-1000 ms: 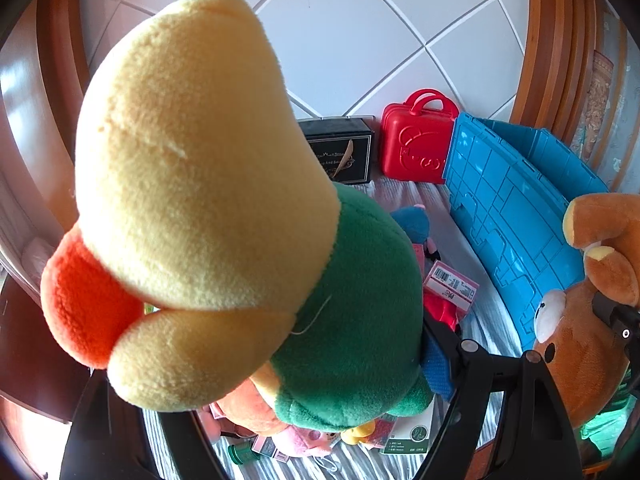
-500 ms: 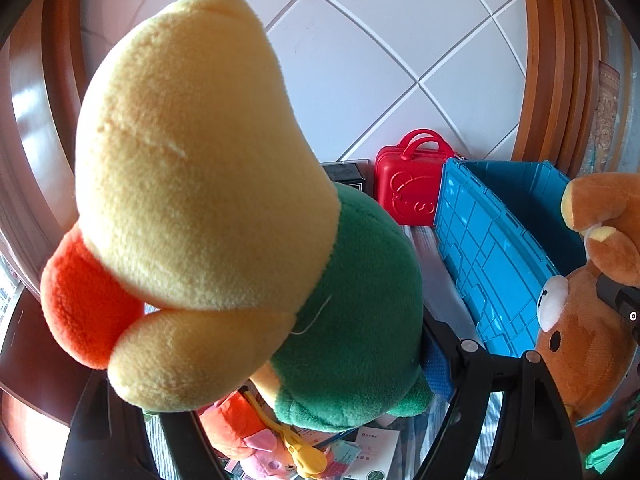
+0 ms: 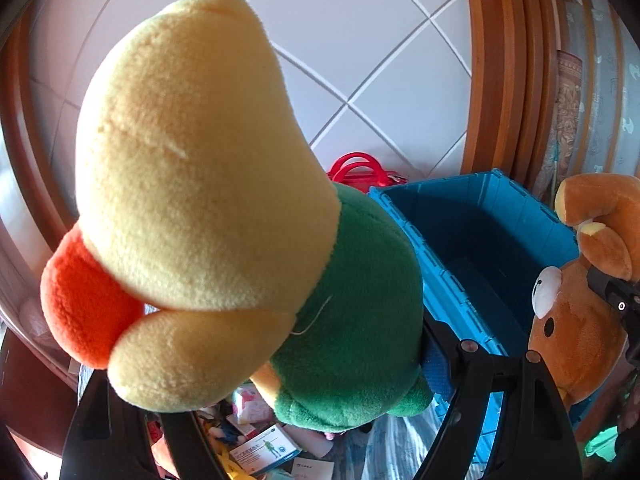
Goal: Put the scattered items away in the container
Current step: 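Carry the yellow-green plush and brown bear with both tools over the blue crate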
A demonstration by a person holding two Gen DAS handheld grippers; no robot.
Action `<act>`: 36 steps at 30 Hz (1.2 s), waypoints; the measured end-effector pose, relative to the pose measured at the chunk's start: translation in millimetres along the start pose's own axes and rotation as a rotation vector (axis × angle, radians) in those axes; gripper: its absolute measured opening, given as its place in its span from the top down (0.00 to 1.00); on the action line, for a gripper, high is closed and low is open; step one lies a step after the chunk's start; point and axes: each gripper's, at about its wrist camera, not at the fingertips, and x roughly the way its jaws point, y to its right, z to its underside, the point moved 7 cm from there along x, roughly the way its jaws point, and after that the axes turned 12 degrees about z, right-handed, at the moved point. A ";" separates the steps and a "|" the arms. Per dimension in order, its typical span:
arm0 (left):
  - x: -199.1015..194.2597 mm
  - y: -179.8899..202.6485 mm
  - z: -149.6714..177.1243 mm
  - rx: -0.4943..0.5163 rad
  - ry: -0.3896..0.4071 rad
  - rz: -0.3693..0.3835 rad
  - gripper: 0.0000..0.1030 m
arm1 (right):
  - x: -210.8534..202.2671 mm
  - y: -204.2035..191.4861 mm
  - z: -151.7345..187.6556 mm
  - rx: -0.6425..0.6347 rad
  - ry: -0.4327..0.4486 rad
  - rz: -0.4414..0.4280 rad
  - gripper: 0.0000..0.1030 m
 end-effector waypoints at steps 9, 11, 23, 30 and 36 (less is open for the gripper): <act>25.9 99.4 -36.3 0.104 -0.006 0.110 0.21 | 14.0 75.2 24.4 0.077 -0.046 0.084 0.26; 37.5 118.4 -40.0 0.125 -0.021 0.132 0.21 | 16.0 89.5 30.4 0.090 -0.056 0.101 0.26; 116.7 217.7 -61.1 0.244 -0.096 0.214 0.21 | 32.3 157.8 63.3 0.154 -0.126 0.203 0.26; 130.2 231.0 -65.4 0.257 -0.108 0.230 0.21 | 37.9 163.0 69.2 0.163 -0.140 0.212 0.26; 135.7 228.6 -68.3 0.256 -0.122 0.233 0.13 | 44.6 166.7 65.3 0.156 -0.138 0.226 0.18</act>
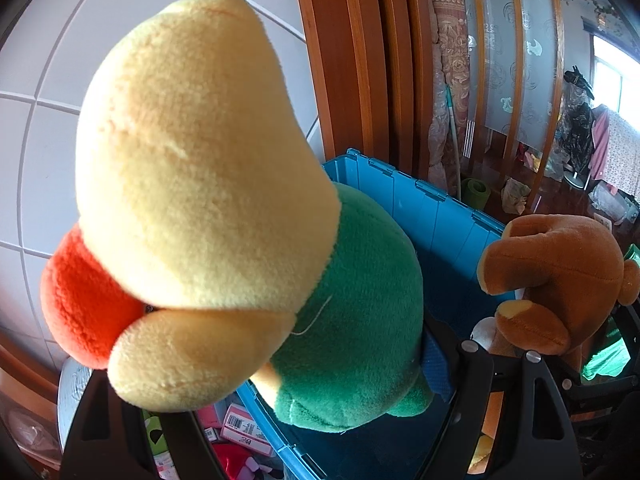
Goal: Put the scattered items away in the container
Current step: 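Carry the yellow-green plush and brown bear with both tools over the blue crate, then open the left tool dropping the plush while the right tool releases the bear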
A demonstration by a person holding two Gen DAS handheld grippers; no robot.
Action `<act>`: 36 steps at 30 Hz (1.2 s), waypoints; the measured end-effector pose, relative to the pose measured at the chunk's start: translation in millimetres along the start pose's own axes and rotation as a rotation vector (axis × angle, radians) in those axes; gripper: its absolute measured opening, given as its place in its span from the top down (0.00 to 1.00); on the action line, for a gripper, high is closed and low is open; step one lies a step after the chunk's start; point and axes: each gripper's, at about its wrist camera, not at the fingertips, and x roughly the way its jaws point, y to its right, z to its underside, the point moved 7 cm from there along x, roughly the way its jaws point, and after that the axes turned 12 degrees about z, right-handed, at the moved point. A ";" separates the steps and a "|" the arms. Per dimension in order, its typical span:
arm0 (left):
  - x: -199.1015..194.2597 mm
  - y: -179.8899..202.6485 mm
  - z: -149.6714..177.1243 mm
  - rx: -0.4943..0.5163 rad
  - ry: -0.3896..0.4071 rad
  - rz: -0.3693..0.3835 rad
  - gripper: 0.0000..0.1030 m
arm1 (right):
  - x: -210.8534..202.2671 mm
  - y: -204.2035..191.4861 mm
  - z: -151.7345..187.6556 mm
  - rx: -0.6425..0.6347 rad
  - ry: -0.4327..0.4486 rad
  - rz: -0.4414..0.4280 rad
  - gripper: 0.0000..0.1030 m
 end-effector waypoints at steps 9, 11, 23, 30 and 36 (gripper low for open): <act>10.3 -9.3 4.8 -0.015 -0.030 0.016 0.01 | 12.1 3.3 -2.7 -0.001 0.005 0.044 0.00; 10.2 -10.0 5.1 -0.018 -0.028 0.019 0.01 | 10.2 3.8 -6.9 0.003 0.020 0.040 0.00; 0.4 -23.2 20.2 -0.042 -0.033 0.003 0.01 | 9.4 -8.3 -6.3 -0.043 0.029 -0.005 0.00; -9.8 -26.1 29.1 -0.064 -0.022 -0.005 0.01 | 1.5 -15.2 -1.9 -0.066 0.037 -0.024 0.00; -22.0 -41.5 54.5 -0.100 -0.028 -0.023 0.01 | -6.7 -31.4 5.0 -0.083 0.037 -0.046 0.00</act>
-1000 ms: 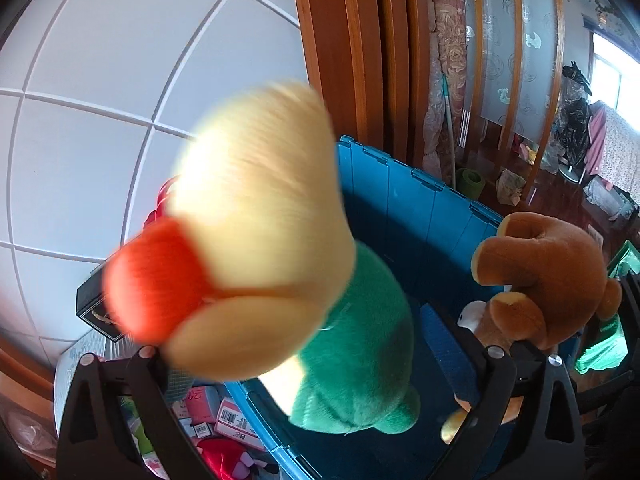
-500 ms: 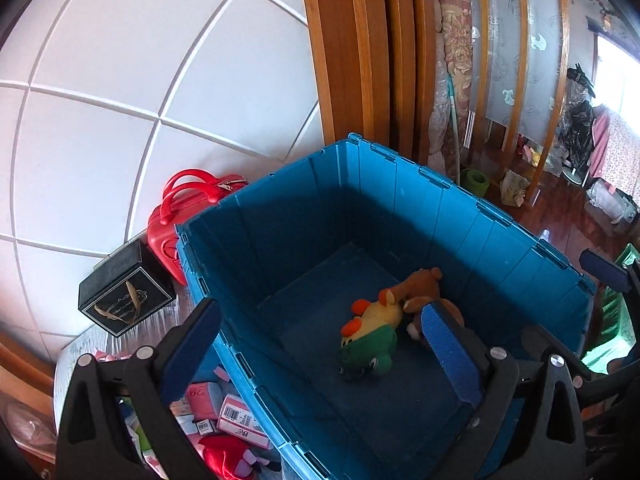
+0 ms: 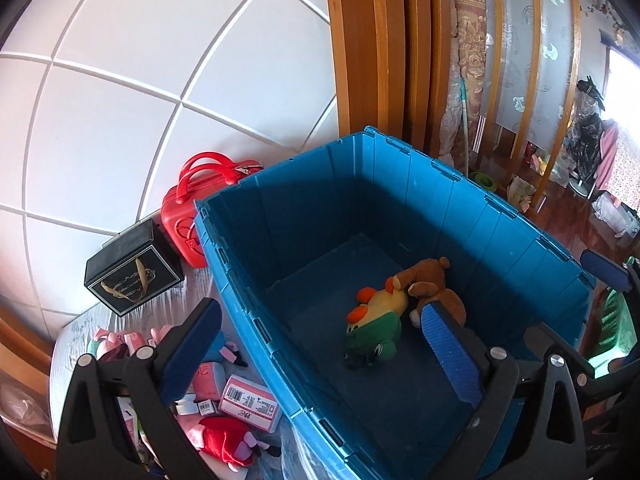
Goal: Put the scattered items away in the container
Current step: 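Open the left tool dropping the plush while the right tool releases the bear, then return both tools to the heap on the bed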
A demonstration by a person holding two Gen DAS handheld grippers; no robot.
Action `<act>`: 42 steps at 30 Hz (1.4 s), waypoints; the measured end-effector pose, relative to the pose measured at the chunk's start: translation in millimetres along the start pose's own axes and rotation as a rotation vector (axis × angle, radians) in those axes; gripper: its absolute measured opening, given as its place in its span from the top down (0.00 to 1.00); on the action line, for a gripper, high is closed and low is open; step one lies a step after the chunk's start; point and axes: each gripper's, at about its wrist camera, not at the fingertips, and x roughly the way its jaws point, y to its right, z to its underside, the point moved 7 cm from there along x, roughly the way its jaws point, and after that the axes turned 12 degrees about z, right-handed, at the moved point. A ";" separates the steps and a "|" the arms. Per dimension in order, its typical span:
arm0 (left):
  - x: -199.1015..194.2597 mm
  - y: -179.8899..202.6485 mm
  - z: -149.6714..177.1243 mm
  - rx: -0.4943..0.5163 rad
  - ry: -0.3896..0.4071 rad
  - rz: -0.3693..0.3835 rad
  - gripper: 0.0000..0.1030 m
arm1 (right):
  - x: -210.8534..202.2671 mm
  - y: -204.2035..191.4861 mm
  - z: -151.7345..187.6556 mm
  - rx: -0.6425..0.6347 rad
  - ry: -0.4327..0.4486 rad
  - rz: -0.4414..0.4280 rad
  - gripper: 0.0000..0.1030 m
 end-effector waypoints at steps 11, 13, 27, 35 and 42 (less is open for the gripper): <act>-42.5 -88.2 69.0 -0.120 0.015 -0.062 0.01 | -23.5 -84.9 6.8 -0.086 0.006 -0.079 0.00; -53.1 -110.4 84.6 -0.143 0.015 -0.077 0.01 | -31.0 -105.1 7.9 -0.104 0.009 -0.091 0.00; -107.3 -273.5 252.2 -0.380 -0.092 -0.217 0.01 | -75.5 -274.0 45.0 -0.223 -0.004 -0.220 0.00; -114.3 -335.4 359.0 -0.535 -0.190 -0.265 0.01 | -79.5 -357.8 93.4 -0.293 -0.052 -0.275 0.00; -100.4 -362.5 428.1 -0.682 -0.250 -0.232 0.01 | -81.4 -398.4 127.8 -0.350 -0.104 -0.293 0.00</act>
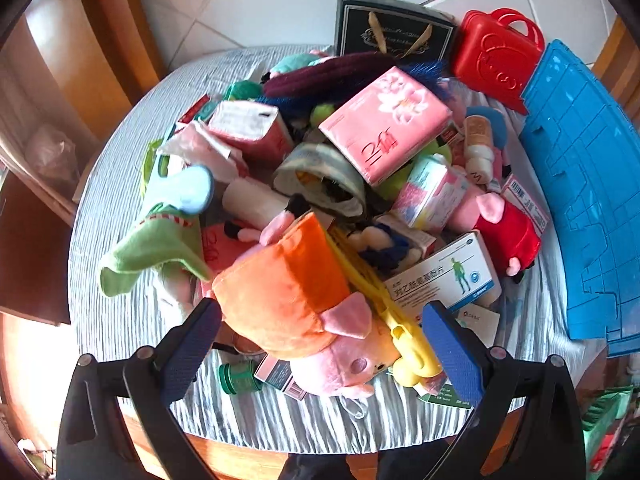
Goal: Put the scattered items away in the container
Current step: 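Return both tools to the heap on the bed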
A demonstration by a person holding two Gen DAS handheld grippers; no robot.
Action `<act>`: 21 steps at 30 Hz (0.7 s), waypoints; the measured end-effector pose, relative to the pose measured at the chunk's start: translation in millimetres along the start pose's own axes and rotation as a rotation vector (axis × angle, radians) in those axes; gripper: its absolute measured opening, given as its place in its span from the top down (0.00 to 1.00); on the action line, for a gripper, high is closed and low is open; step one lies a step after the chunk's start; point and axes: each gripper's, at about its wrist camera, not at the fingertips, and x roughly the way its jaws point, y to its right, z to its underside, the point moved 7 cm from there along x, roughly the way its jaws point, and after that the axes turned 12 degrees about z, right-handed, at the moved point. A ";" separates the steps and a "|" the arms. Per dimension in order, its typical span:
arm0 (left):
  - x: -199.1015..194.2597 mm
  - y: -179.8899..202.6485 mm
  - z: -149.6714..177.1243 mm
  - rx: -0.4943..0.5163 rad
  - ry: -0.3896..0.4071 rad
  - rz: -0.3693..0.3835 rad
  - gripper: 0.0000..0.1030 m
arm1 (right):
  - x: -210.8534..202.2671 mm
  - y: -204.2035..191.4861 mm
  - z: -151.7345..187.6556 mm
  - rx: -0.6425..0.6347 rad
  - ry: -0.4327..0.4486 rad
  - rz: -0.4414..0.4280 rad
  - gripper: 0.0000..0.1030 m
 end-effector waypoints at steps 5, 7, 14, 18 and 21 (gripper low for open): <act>28.4 -23.4 12.1 -0.085 -0.040 0.035 0.01 | 11.4 -16.6 9.2 -0.031 -0.021 0.001 0.00; 40.5 -30.3 14.8 -0.116 -0.058 0.043 0.01 | 17.5 -21.9 14.9 -0.050 -0.030 0.004 0.00; 82.4 -46.6 23.5 -0.221 -0.112 0.088 0.01 | 31.1 -29.8 31.6 -0.060 -0.084 0.006 0.00; 98.4 -49.8 22.7 -0.245 -0.121 0.090 0.00 | 35.8 -31.5 37.3 -0.068 -0.096 0.015 0.00; 104.5 -46.8 20.7 -0.221 -0.122 0.076 0.00 | 44.2 -37.4 44.5 -0.080 -0.113 0.011 0.00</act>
